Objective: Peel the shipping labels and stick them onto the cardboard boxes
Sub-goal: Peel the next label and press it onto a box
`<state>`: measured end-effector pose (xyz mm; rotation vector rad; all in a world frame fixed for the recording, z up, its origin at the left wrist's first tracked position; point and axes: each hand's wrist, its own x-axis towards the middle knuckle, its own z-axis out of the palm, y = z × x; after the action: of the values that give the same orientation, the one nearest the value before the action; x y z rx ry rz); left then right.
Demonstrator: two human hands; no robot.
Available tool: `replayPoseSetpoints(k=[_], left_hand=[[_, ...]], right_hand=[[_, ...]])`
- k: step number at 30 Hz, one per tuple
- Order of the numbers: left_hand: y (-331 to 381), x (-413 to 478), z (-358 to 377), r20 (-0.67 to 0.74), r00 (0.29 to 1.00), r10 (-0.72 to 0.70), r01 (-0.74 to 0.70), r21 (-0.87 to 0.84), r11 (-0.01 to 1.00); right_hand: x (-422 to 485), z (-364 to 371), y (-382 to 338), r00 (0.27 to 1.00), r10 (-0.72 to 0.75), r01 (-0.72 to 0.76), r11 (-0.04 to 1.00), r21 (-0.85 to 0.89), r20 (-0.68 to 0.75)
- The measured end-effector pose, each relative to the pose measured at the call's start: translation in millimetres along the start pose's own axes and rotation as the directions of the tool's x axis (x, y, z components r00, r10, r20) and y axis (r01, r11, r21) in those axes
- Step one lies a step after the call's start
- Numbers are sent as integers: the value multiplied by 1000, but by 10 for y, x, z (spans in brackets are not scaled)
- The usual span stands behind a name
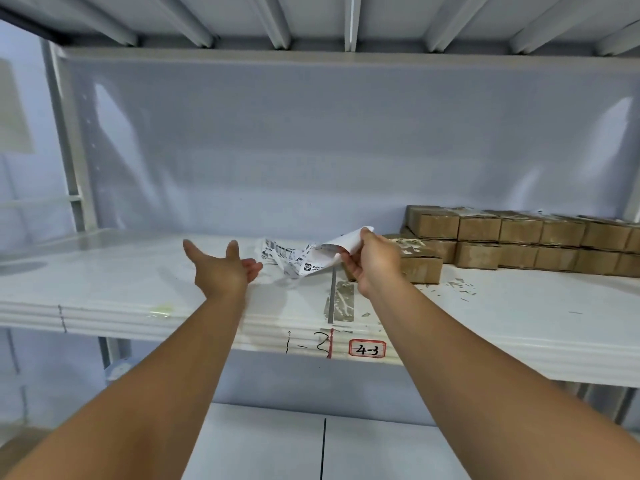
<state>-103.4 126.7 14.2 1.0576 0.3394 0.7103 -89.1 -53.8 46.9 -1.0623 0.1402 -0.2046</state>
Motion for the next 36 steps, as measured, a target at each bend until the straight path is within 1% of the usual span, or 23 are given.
replayPoseSetpoints(k=[1,2,3,4,6,7,8,9,10,12,15,18,21,22,23,25,26,28,30,32,34,36], left_hand=[[-26,-50,31,31,992,122,-124,70,990],[-42,-132,73,106,961,255,-269,154,951],[-45,-234,131,221,904,366,-413,226,882],[-52,-331,196,358,827,432,-541,300,786],[-123,-476,351,606,654,453,-738,379,559],[-159,-528,435,672,594,442,-789,382,481],[-171,-582,516,695,578,426,-800,380,464],[-170,-642,587,689,587,425,-790,374,485],[-169,-688,637,680,603,416,-770,361,526],[-175,-783,741,676,621,397,-735,327,594],[-188,-900,860,628,648,431,-710,294,640],[-181,-988,1023,542,728,420,-619,256,743],[-182,-1030,1266,473,801,367,-515,230,826],[-204,-1027,1348,458,826,327,-467,234,853],[-234,-1010,1434,443,849,288,-423,244,873],[-306,-935,1575,417,878,237,-361,248,899],[-345,-892,1644,418,883,212,-332,240,912],[-418,-826,1764,443,882,159,-280,224,933],[-489,-766,1875,485,867,113,-239,207,949],[-559,-695,1970,533,842,82,-189,148,971],[-628,-632,2033,581,809,87,-182,106,978],[-689,-576,2050,623,776,99,-215,114,970]], right_hand=[[-9,5,3,1000,12,-12,1000,-5,0],[-16,8,8,1000,28,-28,1000,-11,3],[-32,11,3,999,41,-41,999,-11,12],[-41,14,-4,999,44,-43,999,-15,25],[-42,-8,-18,998,15,-11,997,-77,59],[-44,-21,-33,997,-8,17,992,-122,77],[-57,-41,-62,995,-30,45,987,-156,96],[-67,-67,-100,993,-48,67,982,-175,110],[-70,-94,-138,991,-61,81,980,-180,117],[-71,-173,-253,989,-91,109,981,-160,113],[-76,-318,-428,983,-124,141,982,-128,135],[-74,-493,-543,958,-225,257,949,-183,180],[-16,-669,-572,909,-298,379,883,-276,292],[33,-722,-572,904,-311,398,865,-306,295],[95,-776,-584,909,-321,398,855,-331,265],[226,-872,-607,935,-305,352,867,-354,184],[300,-921,-619,943,-283,327,881,-341,173],[472,-1026,-630,948,-245,304,886,-351,203],[632,-1117,-635,945,-209,293,884,-366,251],[751,-1172,-657,941,-178,281,885,-370,288],[865,-1186,-696,940,-188,288,883,-370,284],[957,-1182,-710,940,-220,309,873,-377,261]])
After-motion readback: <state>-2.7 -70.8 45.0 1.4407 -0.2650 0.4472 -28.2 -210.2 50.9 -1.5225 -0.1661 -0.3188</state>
